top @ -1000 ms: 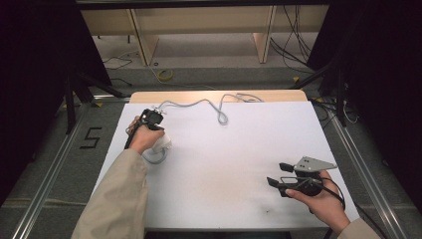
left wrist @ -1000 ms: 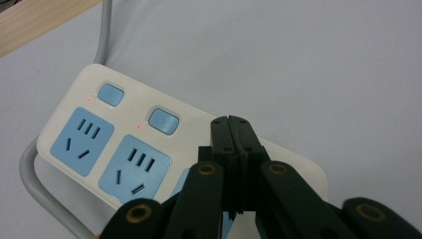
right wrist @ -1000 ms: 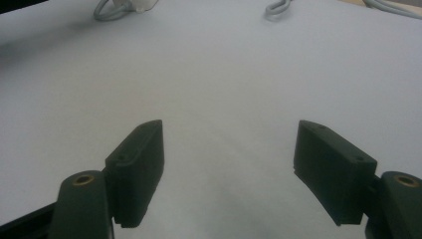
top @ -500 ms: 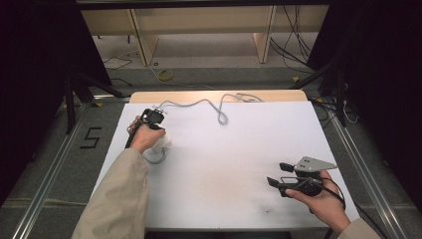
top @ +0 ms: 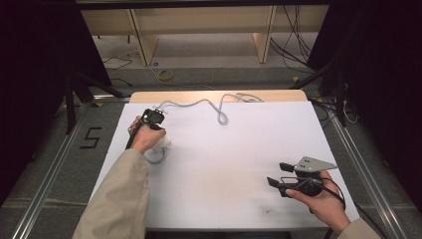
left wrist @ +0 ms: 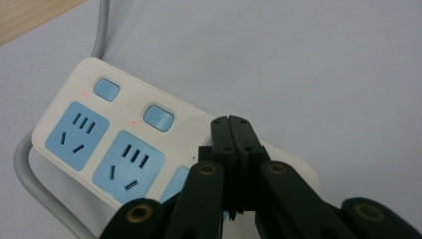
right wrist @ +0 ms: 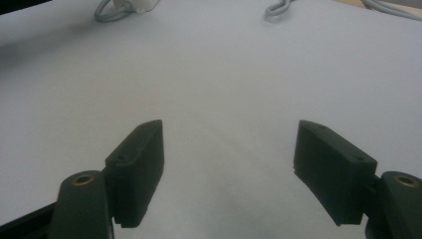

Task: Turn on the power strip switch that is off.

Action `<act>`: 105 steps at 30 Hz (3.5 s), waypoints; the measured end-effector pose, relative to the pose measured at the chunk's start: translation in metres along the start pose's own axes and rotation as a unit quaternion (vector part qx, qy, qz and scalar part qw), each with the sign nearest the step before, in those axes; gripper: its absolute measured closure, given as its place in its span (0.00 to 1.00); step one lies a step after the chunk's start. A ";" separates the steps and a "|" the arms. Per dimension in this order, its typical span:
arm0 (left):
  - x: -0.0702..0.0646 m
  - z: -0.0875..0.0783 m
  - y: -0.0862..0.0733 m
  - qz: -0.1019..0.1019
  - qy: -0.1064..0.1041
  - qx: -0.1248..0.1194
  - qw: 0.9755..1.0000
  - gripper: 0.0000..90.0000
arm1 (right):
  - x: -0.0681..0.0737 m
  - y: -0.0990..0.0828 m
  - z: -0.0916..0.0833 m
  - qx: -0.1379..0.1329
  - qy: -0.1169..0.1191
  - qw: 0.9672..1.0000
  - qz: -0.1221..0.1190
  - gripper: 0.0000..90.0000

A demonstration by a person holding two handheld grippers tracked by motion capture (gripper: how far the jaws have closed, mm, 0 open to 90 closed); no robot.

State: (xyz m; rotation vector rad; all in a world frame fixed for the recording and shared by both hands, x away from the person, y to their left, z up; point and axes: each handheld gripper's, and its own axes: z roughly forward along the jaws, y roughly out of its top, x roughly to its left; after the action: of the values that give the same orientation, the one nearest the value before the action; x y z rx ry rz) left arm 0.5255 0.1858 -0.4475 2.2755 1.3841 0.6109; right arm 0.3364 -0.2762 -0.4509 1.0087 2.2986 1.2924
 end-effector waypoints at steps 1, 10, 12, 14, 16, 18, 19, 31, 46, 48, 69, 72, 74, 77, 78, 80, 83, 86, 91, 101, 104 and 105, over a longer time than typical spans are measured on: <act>0.000 0.000 0.000 -0.002 0.000 0.000 1.000 1.00 | 0.000 0.000 0.000 0.000 0.000 1.000 0.000 0.32; 0.002 0.000 -0.001 -0.010 -0.007 0.004 1.000 1.00 | 0.000 0.000 0.000 0.000 0.001 1.000 -0.003 0.32; 0.002 0.000 -0.001 -0.010 -0.007 0.005 1.000 1.00 | 0.000 0.000 0.000 0.002 0.002 1.000 -0.002 0.32; 0.002 0.000 -0.001 -0.012 -0.007 0.006 1.000 1.00 | 0.000 0.000 0.000 0.002 0.002 1.000 -0.002 0.32; 0.002 0.000 -0.001 -0.015 -0.008 0.005 1.000 1.00 | 0.001 0.000 0.000 0.002 0.002 1.000 -0.001 0.32; 0.002 0.001 -0.001 -0.018 -0.009 0.005 1.000 1.00 | 0.001 0.000 0.000 0.002 0.002 1.000 -0.001 0.32; 0.003 0.001 -0.001 -0.017 -0.009 0.007 1.000 1.00 | 0.001 0.000 0.001 0.002 0.002 1.000 -0.002 0.32; 0.003 0.001 0.000 -0.014 -0.010 0.012 1.000 1.00 | 0.001 0.000 0.001 0.000 0.003 1.000 -0.001 0.32; 0.002 0.002 -0.001 0.000 -0.010 0.011 1.000 1.00 | 0.000 0.000 0.001 0.002 0.002 1.000 -0.001 0.32; 0.001 0.002 -0.001 0.002 -0.009 0.010 1.000 1.00 | 0.000 0.000 0.001 0.001 0.003 1.000 -0.001 0.32; 0.004 0.000 -0.002 0.006 -0.015 0.001 1.000 1.00 | 0.000 0.000 0.001 0.001 0.002 1.000 0.000 0.32; 0.003 0.000 -0.002 0.008 -0.014 0.001 1.000 1.00 | 0.000 0.000 0.001 0.001 0.002 1.000 0.001 0.32; 0.002 -0.001 -0.002 0.011 -0.011 -0.004 1.000 1.00 | 0.000 0.000 0.001 0.001 0.001 1.000 0.001 0.32; 0.003 -0.005 -0.001 0.005 -0.007 -0.017 1.000 1.00 | 0.000 0.000 0.001 0.002 0.001 1.000 0.002 0.32; 0.003 -0.008 -0.001 0.004 -0.008 -0.022 1.000 1.00 | 0.000 0.000 0.001 0.002 0.001 1.000 0.002 0.32; 0.004 -0.011 -0.001 0.001 -0.010 -0.030 1.000 0.99 | 0.000 0.000 0.001 0.002 0.001 1.000 0.002 0.32; 0.004 -0.017 -0.001 -0.002 -0.016 -0.038 0.999 0.94 | 0.000 0.000 0.001 0.002 0.001 1.000 0.000 0.32; 0.005 -0.022 -0.002 0.001 -0.016 -0.042 0.999 0.94 | 0.000 0.000 0.001 0.002 0.002 1.000 0.001 0.32; 0.004 -0.028 -0.005 -0.006 -0.019 -0.058 0.998 0.89 | 0.000 0.000 0.002 0.001 0.002 1.000 0.002 0.32; -0.003 -0.039 -0.012 -0.025 -0.032 -0.102 0.994 0.63 | 0.000 0.000 0.002 0.003 0.002 1.000 0.003 0.32; -0.009 -0.042 -0.017 -0.025 -0.041 -0.119 0.992 0.56 | -0.001 0.000 0.002 0.004 0.001 1.000 0.004 0.32; -0.010 -0.042 -0.018 -0.022 -0.041 -0.122 0.991 0.54 | -0.001 -0.001 0.003 0.004 0.001 1.000 0.004 0.32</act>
State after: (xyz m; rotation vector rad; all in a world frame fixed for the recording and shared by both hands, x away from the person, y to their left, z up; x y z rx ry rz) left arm 0.4848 0.1889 -0.4246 2.0485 1.2445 0.6270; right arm 0.3381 -0.2753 -0.4529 1.0200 2.3063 1.2882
